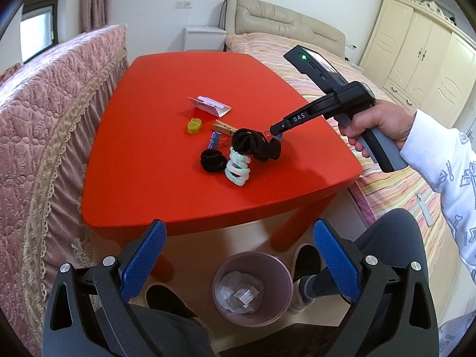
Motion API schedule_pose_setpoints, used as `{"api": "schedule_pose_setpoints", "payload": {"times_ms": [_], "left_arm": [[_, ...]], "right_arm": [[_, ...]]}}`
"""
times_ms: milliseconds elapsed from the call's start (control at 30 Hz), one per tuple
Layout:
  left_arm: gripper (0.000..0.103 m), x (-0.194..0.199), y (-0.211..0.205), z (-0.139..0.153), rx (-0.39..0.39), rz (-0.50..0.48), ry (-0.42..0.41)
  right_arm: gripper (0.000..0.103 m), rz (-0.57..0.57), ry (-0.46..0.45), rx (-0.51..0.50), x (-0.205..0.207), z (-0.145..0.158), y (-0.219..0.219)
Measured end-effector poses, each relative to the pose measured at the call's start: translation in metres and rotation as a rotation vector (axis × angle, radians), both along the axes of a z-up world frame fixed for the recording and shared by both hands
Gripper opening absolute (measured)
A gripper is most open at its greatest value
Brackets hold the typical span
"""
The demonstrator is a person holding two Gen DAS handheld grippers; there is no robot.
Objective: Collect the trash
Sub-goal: 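Reach the right tool to the blue binder clip and grasp it, then grasp the black hair tie with the left tool while the right tool holds the clip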
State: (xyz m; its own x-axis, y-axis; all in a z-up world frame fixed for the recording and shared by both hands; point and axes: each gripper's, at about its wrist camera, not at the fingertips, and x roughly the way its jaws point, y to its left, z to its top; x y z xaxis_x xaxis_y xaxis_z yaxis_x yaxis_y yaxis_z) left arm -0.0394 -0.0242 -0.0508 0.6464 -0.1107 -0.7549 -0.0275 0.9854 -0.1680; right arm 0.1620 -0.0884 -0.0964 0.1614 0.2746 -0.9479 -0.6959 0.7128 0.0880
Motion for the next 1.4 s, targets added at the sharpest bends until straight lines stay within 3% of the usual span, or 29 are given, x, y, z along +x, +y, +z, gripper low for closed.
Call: {"api": "schedule_pose_setpoints", "payload": {"times_ms": [233,500,900,1100,1167,1233,1267,1300,1400], "left_arm": [[0.095,0.015,0.004,0.003,0.012,-0.007,-0.001],[0.095,0.06,0.01,0.01,0.015,-0.057,0.031],[0.095,0.151,-0.001,-0.016,0.013,-0.16,0.201],[0.095,0.17,-0.008,-0.031,0.01,-0.182,0.246],[0.088,0.173,-0.009,-0.035,0.01,-0.187,0.253],[0.062,0.175,-0.01,-0.039,0.021,-0.187,0.267],[0.055,0.176,-0.011,-0.041,0.029,-0.186,0.271],[0.039,0.175,-0.011,-0.043,0.036,-0.186,0.274],[0.026,0.173,-0.008,-0.04,0.035,-0.18,0.251]], "right_arm": [[0.013,-0.017,-0.022,0.074,-0.011,0.018,-0.014],[0.013,-0.034,-0.039,0.163,-0.037,0.038,-0.043],[0.013,-0.072,-0.031,0.179,-0.049,0.036,-0.074],[0.013,-0.087,-0.023,0.183,-0.049,0.033,-0.085],[0.013,-0.088,-0.022,0.186,-0.05,0.032,-0.086],[0.013,-0.088,-0.02,0.187,-0.05,0.032,-0.086],[0.013,-0.087,-0.02,0.187,-0.05,0.031,-0.086],[0.013,-0.087,-0.021,0.188,-0.049,0.031,-0.086],[0.013,-0.088,-0.022,0.195,-0.049,0.031,-0.085]]}}
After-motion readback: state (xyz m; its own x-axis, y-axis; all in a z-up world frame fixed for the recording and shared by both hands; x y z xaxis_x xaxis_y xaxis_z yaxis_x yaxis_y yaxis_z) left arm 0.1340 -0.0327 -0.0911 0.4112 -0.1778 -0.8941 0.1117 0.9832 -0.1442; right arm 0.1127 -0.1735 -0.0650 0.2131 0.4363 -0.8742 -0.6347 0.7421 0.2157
